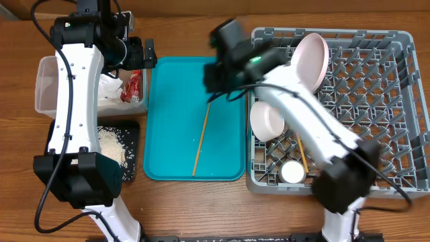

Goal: Sort waste into correct bins and load items into the dishwasher
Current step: 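Return the right gripper to the tray and grasp the second chopstick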

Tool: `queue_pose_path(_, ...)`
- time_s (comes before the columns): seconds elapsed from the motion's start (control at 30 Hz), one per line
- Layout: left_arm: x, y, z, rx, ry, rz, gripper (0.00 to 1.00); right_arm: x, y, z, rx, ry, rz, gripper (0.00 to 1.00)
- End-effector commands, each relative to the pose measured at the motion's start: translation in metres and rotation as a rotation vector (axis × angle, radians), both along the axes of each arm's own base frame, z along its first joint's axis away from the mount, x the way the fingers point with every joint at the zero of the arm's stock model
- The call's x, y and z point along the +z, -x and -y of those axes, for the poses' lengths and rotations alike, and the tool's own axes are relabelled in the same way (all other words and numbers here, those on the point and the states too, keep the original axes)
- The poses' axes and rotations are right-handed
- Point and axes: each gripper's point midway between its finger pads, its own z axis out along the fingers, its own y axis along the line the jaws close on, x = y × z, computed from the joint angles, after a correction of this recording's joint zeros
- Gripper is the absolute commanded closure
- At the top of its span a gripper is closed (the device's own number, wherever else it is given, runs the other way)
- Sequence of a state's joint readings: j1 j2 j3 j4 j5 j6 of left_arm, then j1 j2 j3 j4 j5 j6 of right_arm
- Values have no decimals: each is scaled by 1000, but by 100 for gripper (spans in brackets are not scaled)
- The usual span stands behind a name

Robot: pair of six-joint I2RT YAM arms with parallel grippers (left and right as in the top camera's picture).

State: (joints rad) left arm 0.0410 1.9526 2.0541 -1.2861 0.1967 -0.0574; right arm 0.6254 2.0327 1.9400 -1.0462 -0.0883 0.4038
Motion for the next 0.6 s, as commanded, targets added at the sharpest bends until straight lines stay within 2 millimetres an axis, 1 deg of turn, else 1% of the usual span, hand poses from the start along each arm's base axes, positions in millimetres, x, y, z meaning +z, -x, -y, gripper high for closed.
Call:
queue_pose_path(0.0, 6, 0, 3, 2, -2, 17, 0, -58, -4, 0, -129, 108, -47, 56)
queue_pose_path(0.07, 6, 0, 3, 2, -2, 17, 0, -83, -3, -6, -125, 138, -59, 60)
queue_pose_path(0.17, 6, 0, 3, 2, -2, 17, 0, -113, -1, -7, -137, 168, -101, 63)
queue_pose_path(0.2, 6, 0, 3, 2, -2, 17, 0, -129, 0, -6, -135, 187, -124, 65)
queue_pose_path(0.3, 6, 0, 3, 2, -2, 17, 0, -152, 4, -5, -131, 217, -162, 66)
queue_pose_path(0.43, 6, 0, 3, 2, -2, 17, 0, -169, 9, -6, -122, 226, -197, 66)
queue_pose_path(0.5, 6, 0, 3, 2, -2, 17, 0, -170, 9, -7, -120, 225, -201, 66)
queue_pose_path(0.57, 6, 0, 3, 2, -2, 17, 0, -171, 10, -7, -120, 226, -203, 68)
